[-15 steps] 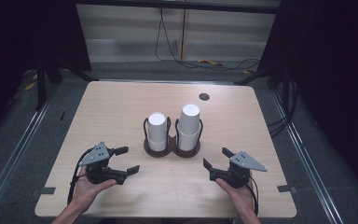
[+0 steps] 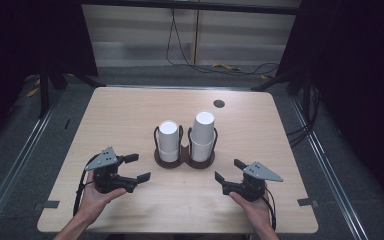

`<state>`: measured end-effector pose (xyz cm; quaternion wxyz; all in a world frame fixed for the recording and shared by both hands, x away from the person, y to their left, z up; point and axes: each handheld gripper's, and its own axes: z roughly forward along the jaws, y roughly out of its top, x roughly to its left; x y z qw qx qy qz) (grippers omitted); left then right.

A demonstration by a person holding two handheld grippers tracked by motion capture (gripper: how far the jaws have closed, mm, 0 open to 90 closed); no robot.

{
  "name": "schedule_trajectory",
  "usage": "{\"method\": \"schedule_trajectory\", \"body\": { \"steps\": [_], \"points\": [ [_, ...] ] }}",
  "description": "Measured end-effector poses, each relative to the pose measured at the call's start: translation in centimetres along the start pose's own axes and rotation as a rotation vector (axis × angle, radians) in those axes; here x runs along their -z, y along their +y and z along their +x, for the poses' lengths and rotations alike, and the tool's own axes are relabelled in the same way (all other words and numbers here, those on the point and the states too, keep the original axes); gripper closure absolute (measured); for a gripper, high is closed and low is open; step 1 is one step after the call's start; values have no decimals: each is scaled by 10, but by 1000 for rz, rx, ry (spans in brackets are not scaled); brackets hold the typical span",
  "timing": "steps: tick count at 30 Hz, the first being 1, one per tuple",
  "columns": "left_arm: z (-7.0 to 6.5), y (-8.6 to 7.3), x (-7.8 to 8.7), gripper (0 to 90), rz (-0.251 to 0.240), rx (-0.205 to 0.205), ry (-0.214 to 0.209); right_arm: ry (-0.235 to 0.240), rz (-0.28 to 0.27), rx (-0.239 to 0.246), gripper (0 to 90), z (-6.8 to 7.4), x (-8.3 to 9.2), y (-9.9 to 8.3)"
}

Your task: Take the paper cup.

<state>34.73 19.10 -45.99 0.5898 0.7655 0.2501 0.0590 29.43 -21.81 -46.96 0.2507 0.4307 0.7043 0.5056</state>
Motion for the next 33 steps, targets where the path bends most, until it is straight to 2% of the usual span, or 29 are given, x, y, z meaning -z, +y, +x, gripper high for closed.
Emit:
{"method": "schedule_trajectory", "body": {
  "steps": [2,4,5,7,9,11,13,15,17,18,19,21,22,24,26,28,31,32,33],
  "points": [
    [-1,3,-1,159,14,-11,18,15,10,8,156,1,-2,0],
    [-1,7,-1,159,5,-17,15,27,14,14,156,2,-4,0],
    [-2,9,-1,159,8,-7,24,35,17,15,160,3,-4,-1],
    [-3,18,-2,160,7,4,11,48,31,22,162,6,-5,-1],
    [-6,24,-2,181,-26,-36,23,66,42,24,162,8,-6,-1],
    [-6,29,-2,188,-23,-31,8,67,42,37,162,9,-6,0],
    [-6,31,-2,193,-26,-40,17,72,42,38,162,12,-5,0],
    [-8,36,0,214,-48,-81,33,70,48,40,161,14,-4,-1],
    [-7,40,0,246,-44,-89,21,88,56,33,163,14,-4,-1],
    [-7,40,0,236,-44,-89,21,88,56,33,163,14,-4,-1],
    [-6,43,0,236,-40,-79,0,87,56,33,163,14,-4,0],
    [-5,48,-1,232,-38,-80,11,87,51,27,163,13,-4,0],
    [-3,52,-1,233,-56,-73,3,84,53,32,162,13,-4,0],
    [-3,54,-2,236,-62,-76,3,86,55,28,162,13,-4,0],
    [-4,59,-5,232,-54,-97,5,87,52,24,161,12,-4,-1],
    [-2,62,-7,219,-58,-81,5,85,55,24,161,12,-4,-1],
    [1,65,-8,230,-43,-89,20,91,62,26,158,12,-4,-1],
    [2,65,-9,230,-51,-79,22,91,62,26,158,12,-4,-1],
    [6,67,-11,221,-47,-56,6,89,63,35,153,13,-4,-1]
  ]
}}
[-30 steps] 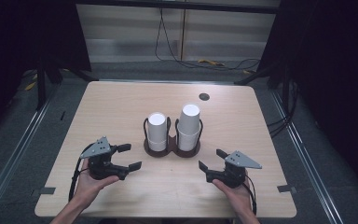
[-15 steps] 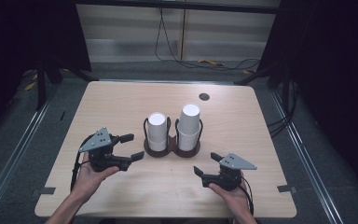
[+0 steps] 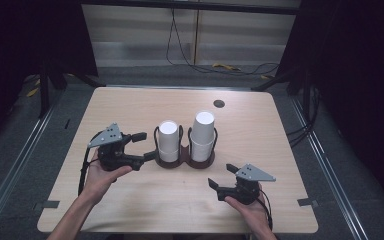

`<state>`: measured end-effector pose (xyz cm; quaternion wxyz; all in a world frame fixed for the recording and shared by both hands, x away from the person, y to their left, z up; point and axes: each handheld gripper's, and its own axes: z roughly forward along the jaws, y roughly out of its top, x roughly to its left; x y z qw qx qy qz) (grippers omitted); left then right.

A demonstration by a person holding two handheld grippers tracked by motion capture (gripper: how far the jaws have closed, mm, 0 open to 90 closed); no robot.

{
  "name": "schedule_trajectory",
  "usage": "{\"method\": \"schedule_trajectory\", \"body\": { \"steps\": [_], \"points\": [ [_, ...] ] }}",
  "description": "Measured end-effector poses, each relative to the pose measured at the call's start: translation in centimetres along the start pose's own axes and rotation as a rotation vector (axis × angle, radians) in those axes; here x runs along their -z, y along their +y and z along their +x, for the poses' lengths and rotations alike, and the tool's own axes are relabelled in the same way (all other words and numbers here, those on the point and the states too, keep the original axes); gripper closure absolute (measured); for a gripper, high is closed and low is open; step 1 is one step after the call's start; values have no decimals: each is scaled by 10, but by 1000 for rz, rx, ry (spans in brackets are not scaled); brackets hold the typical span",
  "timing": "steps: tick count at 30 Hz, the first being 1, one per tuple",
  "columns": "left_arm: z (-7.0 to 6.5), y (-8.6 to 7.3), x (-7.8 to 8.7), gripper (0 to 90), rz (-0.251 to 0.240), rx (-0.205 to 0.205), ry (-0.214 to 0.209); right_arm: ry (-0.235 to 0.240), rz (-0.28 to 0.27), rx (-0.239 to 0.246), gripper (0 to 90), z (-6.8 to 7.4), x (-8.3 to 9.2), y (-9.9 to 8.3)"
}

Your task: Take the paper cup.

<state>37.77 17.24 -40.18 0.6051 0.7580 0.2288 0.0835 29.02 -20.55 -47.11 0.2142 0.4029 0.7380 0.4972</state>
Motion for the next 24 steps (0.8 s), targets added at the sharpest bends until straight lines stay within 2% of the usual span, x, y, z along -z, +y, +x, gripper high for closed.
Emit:
{"method": "schedule_trajectory", "body": {
  "steps": [3,4,11,12,13,15,21,24],
  "points": [
    [2,2,-1,223,23,-14,10,0,2,1,153,0,0,-1],
    [4,6,-2,226,44,-13,15,1,2,-5,153,0,0,-1],
    [6,17,-8,226,78,-47,13,0,5,-5,153,-1,0,-1],
    [7,20,-10,220,95,-59,19,1,6,-5,153,0,0,-1],
    [9,23,-14,214,114,-53,19,3,4,-5,153,0,0,-1],
    [11,25,-16,193,121,-58,19,4,6,0,153,0,0,-1],
    [16,33,-22,201,161,-91,25,0,9,-1,153,0,1,-2],
    [20,39,-27,201,203,-114,31,2,8,-10,154,0,1,-2]
  ]
}}
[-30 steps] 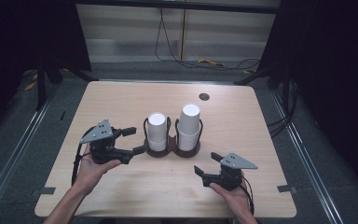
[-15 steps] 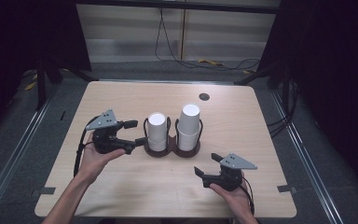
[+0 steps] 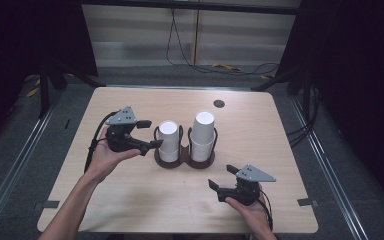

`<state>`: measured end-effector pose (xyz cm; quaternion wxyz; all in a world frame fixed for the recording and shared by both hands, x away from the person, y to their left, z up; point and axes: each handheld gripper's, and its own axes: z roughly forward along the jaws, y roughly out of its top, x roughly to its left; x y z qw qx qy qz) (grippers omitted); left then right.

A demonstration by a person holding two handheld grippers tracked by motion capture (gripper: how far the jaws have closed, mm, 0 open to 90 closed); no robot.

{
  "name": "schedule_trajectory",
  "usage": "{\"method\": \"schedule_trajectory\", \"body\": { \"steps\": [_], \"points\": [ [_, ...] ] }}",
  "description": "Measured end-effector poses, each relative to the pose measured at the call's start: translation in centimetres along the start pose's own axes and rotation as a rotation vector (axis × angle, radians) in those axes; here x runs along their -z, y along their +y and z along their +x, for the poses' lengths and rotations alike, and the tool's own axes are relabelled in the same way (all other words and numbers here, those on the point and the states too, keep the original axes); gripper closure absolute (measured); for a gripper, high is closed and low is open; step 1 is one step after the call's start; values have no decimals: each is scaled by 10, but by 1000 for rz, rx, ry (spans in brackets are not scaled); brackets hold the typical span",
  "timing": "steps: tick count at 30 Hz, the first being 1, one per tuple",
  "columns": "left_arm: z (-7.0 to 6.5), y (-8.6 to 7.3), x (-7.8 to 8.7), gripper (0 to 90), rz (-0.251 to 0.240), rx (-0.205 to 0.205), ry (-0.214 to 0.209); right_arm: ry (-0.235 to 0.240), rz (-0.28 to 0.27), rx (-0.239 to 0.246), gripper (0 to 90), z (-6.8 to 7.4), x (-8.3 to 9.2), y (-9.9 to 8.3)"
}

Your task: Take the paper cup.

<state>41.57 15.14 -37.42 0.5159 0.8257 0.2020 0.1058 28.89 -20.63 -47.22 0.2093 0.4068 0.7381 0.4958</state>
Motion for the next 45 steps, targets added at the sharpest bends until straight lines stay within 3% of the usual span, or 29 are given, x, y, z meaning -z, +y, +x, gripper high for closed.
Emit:
{"method": "schedule_trajectory", "body": {
  "steps": [3,10,13,19,21,24,28,30,35,45],
  "points": [
    [3,4,-4,201,31,-22,12,-1,1,2,153,0,0,0],
    [7,15,-16,225,106,-26,4,3,7,6,153,0,-1,0],
    [7,20,-20,222,128,-9,-6,10,7,5,154,0,0,0],
    [7,30,-28,241,172,-31,19,15,7,7,154,0,1,0],
    [9,35,-36,233,221,-61,46,20,8,4,155,0,2,-1],
    [12,39,-44,215,241,-44,35,21,12,3,156,0,1,-1],
    [14,42,-51,202,286,-60,26,26,18,7,157,1,0,-1],
    [16,43,-53,241,315,-58,11,26,19,7,156,1,0,-1],
    [18,46,-57,234,344,-69,9,25,21,6,157,1,0,-2],
    [18,56,-73,267,484,-103,-11,28,24,12,157,0,0,-2]
  ]
}}
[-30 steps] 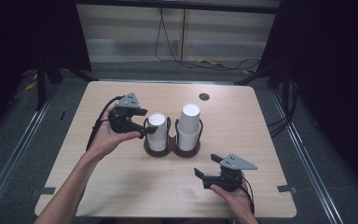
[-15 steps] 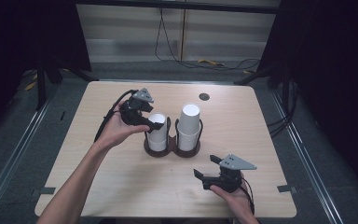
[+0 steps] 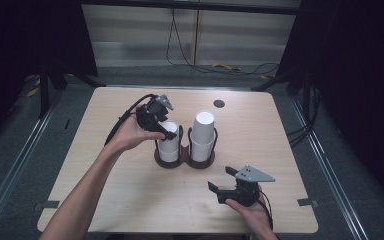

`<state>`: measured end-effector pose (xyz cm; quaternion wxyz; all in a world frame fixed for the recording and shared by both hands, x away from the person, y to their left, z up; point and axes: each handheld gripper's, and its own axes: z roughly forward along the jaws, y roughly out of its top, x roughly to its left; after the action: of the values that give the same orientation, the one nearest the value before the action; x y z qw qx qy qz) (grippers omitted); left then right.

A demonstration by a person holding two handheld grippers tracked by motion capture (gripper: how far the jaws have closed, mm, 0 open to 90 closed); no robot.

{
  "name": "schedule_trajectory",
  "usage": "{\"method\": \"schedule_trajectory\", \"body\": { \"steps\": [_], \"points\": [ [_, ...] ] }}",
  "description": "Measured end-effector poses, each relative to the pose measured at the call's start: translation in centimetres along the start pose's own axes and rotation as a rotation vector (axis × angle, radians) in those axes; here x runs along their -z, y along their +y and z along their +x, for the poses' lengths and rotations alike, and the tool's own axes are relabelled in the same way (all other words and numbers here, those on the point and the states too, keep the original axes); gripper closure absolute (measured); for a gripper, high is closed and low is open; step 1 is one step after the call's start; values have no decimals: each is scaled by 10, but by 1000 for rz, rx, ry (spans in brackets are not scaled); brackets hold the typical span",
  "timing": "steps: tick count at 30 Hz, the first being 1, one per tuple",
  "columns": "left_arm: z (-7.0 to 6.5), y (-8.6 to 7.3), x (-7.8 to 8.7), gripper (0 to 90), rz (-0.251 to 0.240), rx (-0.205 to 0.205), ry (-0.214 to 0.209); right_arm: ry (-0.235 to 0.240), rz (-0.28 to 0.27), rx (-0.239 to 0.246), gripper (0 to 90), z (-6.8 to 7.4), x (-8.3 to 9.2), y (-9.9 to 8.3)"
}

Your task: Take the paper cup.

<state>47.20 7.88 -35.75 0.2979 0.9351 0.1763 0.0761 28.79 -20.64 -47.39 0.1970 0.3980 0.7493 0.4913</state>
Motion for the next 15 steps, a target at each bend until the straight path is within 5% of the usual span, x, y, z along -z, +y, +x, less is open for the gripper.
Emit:
{"method": "schedule_trajectory", "body": {
  "steps": [6,15],
  "points": [
    [3,1,-5,263,49,17,-12,-1,1,0,157,0,1,0],
    [5,8,-16,277,117,-19,-40,-2,6,-9,157,0,0,-1]
  ]
}}
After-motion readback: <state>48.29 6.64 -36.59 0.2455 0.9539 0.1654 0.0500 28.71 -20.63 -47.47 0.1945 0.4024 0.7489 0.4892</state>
